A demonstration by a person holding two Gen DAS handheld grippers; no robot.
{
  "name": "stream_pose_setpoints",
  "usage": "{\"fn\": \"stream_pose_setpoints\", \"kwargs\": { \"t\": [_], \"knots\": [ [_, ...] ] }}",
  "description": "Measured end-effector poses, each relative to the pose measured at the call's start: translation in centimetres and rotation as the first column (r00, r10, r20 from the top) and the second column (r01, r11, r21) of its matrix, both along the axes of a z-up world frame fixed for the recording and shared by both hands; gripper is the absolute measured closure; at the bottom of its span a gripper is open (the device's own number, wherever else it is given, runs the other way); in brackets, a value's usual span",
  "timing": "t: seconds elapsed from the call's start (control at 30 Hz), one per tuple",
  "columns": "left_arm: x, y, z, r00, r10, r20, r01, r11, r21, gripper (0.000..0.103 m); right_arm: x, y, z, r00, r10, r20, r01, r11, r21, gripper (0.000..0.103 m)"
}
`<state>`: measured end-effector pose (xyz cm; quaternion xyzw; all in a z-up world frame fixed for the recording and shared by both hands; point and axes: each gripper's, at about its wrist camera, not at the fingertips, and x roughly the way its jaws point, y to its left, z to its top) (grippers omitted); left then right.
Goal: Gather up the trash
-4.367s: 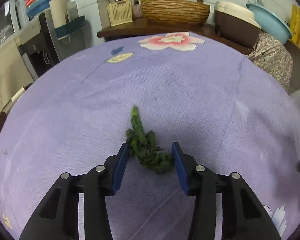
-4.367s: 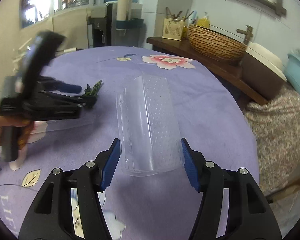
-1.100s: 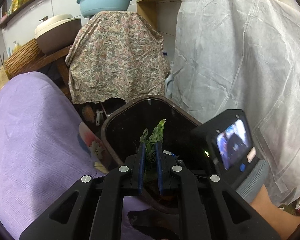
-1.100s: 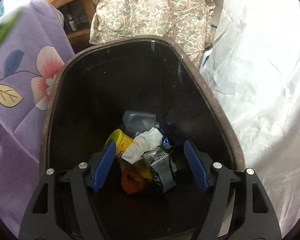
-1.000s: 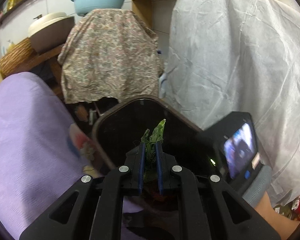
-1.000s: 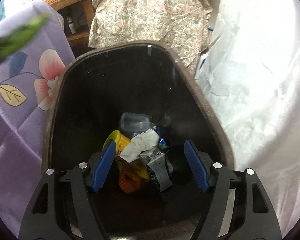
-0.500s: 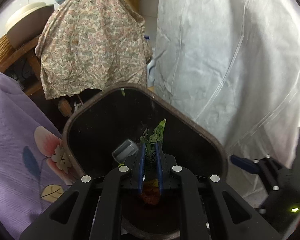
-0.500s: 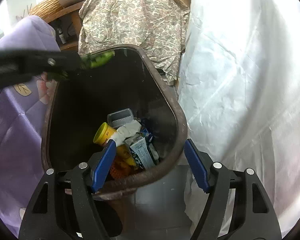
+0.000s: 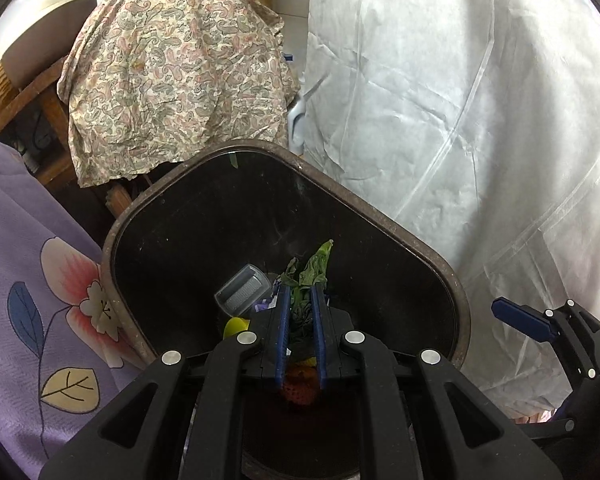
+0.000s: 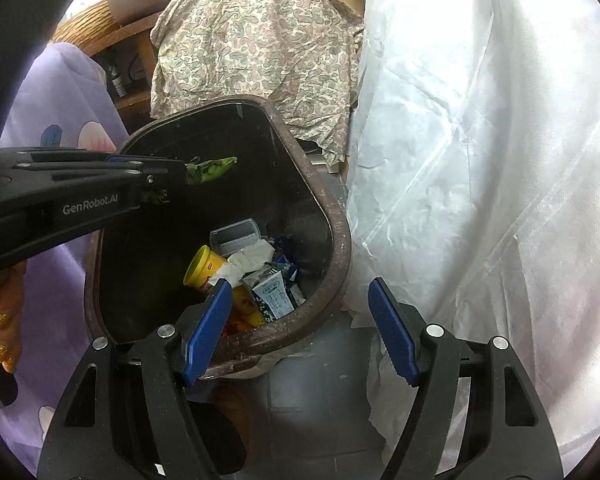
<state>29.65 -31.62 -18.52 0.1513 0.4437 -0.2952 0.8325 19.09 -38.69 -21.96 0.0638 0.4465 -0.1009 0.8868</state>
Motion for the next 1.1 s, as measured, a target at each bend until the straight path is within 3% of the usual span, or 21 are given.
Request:
{"fn": "stream_pose_setpoints", "kwargs": {
  "t": [0.07,0.17,0.37,0.87,1.1],
  "knots": [
    [0.1,0.0,0.0,1.000,0.006,-0.003,-0.006,1.000,0.003,0.082,-0.1,0.0,0.0,1.000,-0.006,0.002,0.006,1.000,0.002,0.032],
    [0.1,0.2,0.2,1.000,0.012,-0.002,-0.012,1.000,-0.008,0.060,0.0,0.0,0.0,1.000,-0.010,0.003,0.010,1.000,0.001,0.032],
    [0.0,0.4,0.7,0.999,0.027,0.036,-0.027,1.000,-0.004,0.043,-0.1,0.1,0.0,1.000,-0.014,0.001,0.014,1.000,0.004,0.032],
    [-2.0,1.1,3.9,0.986,0.082,0.146,-0.081,0.997,-0.014,0.032,-1.0,0.1,0.9,0.999,-0.034,0.024,0.034,0.999,0.013,0.032],
    [-5.3,3.2,7.9,0.967,0.130,0.217,-0.112,0.989,-0.095,0.022,-2.2,0.0,2.2,0.997,-0.051,0.049,0.051,0.999,-0.003,0.032]
  ]
}}
